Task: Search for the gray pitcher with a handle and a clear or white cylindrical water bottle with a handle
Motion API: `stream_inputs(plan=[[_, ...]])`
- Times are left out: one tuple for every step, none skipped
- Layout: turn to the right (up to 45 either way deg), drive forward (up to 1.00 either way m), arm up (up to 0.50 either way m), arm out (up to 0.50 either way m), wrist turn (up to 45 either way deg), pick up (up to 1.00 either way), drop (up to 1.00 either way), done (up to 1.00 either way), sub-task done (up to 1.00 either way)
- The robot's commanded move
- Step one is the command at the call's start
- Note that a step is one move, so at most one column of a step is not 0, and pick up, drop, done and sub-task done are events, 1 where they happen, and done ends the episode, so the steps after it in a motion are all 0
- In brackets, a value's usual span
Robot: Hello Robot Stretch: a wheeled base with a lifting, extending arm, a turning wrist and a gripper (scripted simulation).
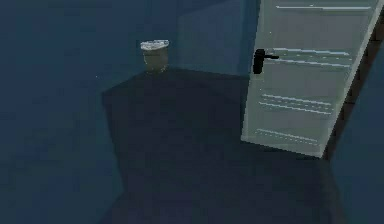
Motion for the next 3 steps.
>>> stream_inputs(plan=[[3.0, 0.0, 0.0, 0.0, 0.0, 0.0, 0.0, 0.0, 0.0], [0.0, 1.0, 0.0, 0.0, 0.0, 0.0, 0.0, 0.0, 0.0], [3.0, 0.0, 0.0, 0.0, 0.0, 0.0, 0.0, 0.0, 0.0]])
